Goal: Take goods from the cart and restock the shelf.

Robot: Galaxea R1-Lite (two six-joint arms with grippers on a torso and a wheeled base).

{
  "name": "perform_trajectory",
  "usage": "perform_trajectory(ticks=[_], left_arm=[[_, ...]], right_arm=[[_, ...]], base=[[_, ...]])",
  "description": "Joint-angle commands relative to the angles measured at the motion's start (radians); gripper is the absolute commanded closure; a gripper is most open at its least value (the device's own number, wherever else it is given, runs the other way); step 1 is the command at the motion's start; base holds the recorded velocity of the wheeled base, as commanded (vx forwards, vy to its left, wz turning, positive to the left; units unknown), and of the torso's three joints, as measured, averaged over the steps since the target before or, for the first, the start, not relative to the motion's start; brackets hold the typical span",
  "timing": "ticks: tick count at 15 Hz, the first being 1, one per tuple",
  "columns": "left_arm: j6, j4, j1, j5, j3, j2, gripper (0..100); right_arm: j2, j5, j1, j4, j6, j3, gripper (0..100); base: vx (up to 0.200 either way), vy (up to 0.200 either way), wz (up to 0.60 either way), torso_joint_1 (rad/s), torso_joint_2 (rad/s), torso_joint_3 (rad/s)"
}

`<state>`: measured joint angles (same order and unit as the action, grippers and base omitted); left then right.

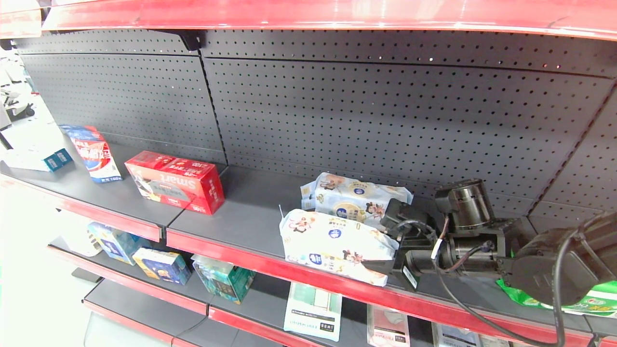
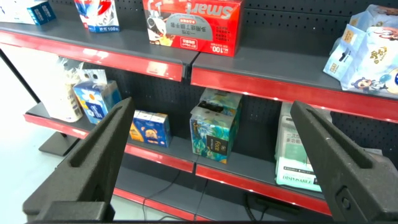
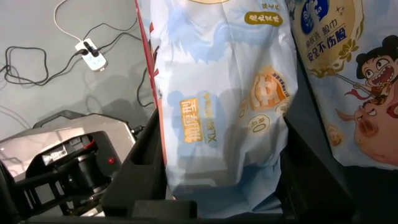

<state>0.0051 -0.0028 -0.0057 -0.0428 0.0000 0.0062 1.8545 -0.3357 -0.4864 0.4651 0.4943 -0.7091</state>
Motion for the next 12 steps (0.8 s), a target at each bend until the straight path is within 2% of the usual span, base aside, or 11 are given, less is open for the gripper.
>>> perform_trajectory(ticks=[1,12], left_arm=[[-0.001,0.000,0.000,-0.002,0.000,0.001,0],[0.001,0.000,0.000,-0.002,0.000,0.001,0]], right_arm=[[0.003,0.000,0.000,0.000,-0.002,0.000,100],[0.008,-0.049,0.000,0.000,-0.010,0.014,100]], base=[[0.000,0.000,0.00,0.000,0.00,0.000],[0.000,0.000,0.00,0.000,0.00,0.000]])
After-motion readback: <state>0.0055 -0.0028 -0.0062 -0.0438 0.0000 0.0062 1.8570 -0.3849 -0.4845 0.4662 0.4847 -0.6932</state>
